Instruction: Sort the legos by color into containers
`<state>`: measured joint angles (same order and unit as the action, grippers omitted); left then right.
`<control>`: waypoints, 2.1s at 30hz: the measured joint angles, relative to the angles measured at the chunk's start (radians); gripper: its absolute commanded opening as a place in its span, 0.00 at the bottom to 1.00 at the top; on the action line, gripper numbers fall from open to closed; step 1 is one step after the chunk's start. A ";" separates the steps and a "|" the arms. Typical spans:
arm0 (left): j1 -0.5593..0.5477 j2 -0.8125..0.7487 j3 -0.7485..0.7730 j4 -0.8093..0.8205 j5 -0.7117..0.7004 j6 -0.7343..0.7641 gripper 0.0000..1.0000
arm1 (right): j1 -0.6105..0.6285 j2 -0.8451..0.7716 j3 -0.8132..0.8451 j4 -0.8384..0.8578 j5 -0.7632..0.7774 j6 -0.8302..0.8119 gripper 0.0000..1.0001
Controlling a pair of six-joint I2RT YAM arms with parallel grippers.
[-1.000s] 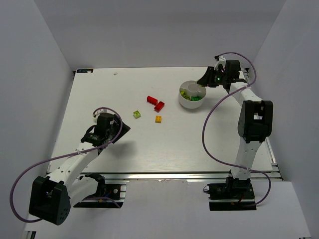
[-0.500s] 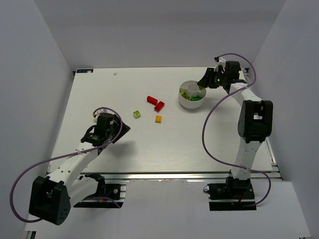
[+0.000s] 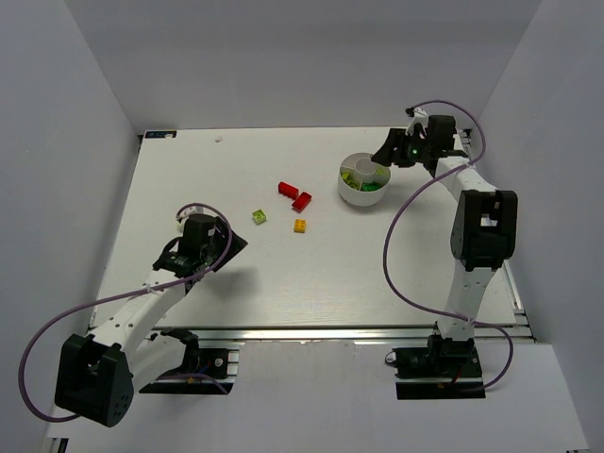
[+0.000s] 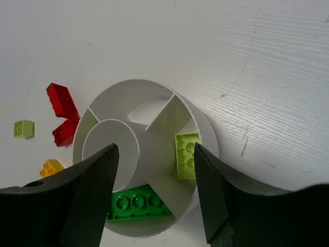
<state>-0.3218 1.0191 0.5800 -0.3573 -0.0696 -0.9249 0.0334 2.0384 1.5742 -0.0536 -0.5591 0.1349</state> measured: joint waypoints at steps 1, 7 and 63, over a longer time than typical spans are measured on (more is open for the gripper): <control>0.000 0.000 0.000 0.001 0.002 0.002 0.69 | -0.004 0.000 0.005 -0.006 -0.015 -0.016 0.78; 0.000 0.074 0.056 0.018 0.018 0.053 0.72 | -0.054 -0.043 0.048 -0.071 -0.132 -0.231 0.89; -0.086 1.017 0.855 -0.213 -0.175 0.283 0.42 | 0.078 -0.656 -0.488 -0.266 -0.280 -0.620 0.54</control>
<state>-0.4080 2.0357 1.4353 -0.5701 -0.2443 -0.6415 0.1116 1.3827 1.0863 -0.3199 -0.8394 -0.4847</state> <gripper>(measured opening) 0.471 0.540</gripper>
